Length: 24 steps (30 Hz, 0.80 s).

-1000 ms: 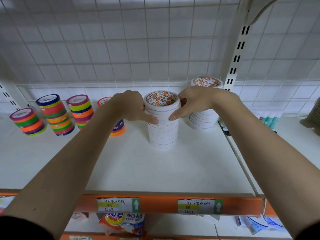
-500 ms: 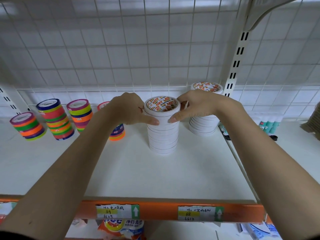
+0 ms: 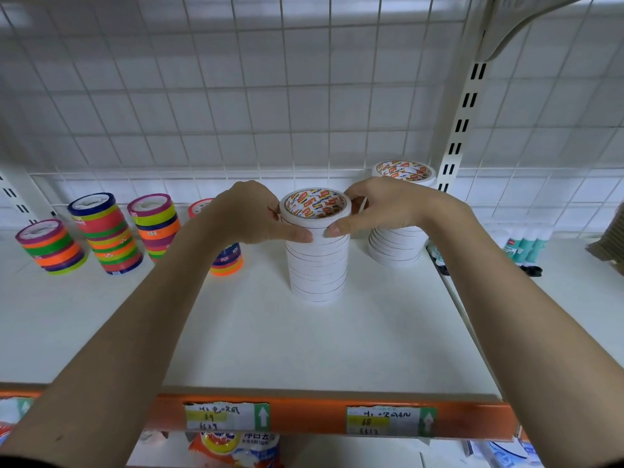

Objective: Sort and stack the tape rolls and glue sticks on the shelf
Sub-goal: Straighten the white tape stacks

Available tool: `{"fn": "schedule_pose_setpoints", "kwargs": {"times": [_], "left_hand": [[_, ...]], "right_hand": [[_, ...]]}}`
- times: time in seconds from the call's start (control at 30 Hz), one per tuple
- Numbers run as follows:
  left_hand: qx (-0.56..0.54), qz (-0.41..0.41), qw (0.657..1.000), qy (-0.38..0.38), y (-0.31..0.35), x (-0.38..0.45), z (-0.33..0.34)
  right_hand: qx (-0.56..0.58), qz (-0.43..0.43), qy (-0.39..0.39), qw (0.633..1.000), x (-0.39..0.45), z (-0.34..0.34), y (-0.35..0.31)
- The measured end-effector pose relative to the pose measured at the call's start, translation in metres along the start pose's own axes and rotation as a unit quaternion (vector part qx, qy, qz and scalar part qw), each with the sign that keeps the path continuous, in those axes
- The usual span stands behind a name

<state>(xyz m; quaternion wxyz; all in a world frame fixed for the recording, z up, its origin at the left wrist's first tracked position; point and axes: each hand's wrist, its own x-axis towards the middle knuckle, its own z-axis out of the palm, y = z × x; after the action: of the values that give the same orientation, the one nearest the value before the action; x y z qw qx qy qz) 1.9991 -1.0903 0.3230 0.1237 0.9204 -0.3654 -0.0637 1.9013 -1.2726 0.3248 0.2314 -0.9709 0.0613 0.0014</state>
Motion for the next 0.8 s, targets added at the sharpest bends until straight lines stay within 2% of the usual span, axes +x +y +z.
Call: {"fn": "schedule_pose_setpoints", "kwargs": {"times": [0.17, 0.43, 0.8], "left_hand": [[-0.003, 0.002, 1.0, 0.008, -0.0018, 0.0004, 0.0015], [0.117, -0.01, 0.993, 0.025, 0.0002, 0.0009, -0.0016], [0.073, 0.007, 0.997, 0.007, -0.0062, 0.0009, 0.0071]], "right_hand": [[0.012, 0.003, -0.008, 1.0, -0.0013, 0.0003, -0.0011], [0.01, -0.007, -0.001, 1.0, -0.0034, 0.0021, -0.0019], [0.023, 0.008, -0.011, 1.0, -0.0034, 0.0084, 0.0032]]}}
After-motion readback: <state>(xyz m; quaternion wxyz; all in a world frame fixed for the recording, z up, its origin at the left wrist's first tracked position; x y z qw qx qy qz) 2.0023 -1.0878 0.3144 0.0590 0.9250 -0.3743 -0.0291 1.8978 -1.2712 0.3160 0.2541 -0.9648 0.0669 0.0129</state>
